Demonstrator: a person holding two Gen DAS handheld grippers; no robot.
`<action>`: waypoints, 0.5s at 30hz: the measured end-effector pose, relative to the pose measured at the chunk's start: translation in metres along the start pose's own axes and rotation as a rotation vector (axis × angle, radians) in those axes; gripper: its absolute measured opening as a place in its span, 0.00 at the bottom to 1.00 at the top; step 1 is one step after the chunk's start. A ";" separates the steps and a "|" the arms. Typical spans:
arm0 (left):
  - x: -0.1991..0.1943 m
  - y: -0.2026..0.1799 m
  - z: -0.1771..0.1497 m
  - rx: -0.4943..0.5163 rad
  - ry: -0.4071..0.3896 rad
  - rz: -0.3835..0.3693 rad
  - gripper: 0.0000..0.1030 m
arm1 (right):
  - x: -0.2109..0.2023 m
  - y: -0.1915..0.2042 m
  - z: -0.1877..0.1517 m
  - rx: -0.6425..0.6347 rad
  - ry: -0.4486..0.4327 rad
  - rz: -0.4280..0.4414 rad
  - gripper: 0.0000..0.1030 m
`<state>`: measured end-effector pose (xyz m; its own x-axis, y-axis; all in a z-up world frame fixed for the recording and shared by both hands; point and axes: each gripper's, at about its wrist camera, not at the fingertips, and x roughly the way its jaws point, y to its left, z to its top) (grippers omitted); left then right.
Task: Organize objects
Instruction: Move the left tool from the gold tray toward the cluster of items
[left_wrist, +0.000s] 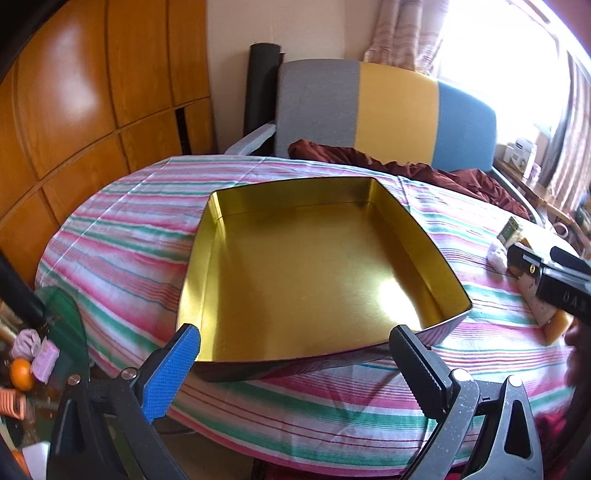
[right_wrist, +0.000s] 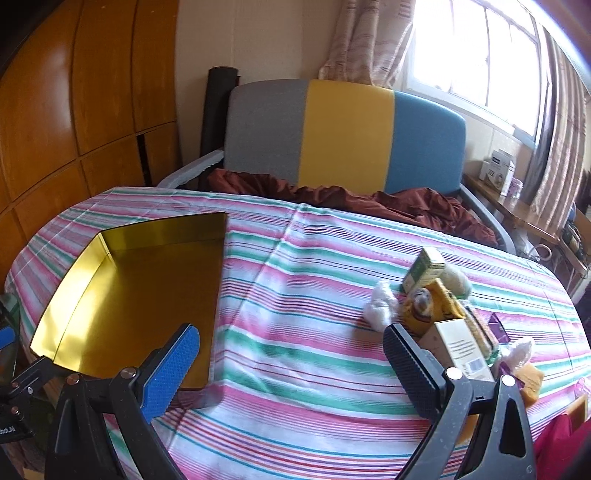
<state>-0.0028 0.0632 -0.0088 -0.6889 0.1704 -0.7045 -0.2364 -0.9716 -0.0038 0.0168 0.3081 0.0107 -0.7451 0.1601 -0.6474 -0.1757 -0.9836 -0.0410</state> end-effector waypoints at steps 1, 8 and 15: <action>0.000 -0.004 0.001 0.013 -0.001 -0.006 1.00 | 0.000 -0.008 0.001 0.013 0.002 -0.005 0.98; 0.001 -0.026 0.010 0.069 -0.015 -0.032 1.00 | -0.003 -0.066 0.007 0.114 0.009 -0.050 0.99; 0.000 -0.051 0.017 0.135 -0.031 -0.082 1.00 | -0.009 -0.143 0.008 0.265 0.022 -0.104 0.99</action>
<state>-0.0028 0.1158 0.0035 -0.6836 0.2551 -0.6838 -0.3813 -0.9237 0.0365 0.0434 0.4475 0.0291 -0.7005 0.2546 -0.6667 -0.4149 -0.9054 0.0901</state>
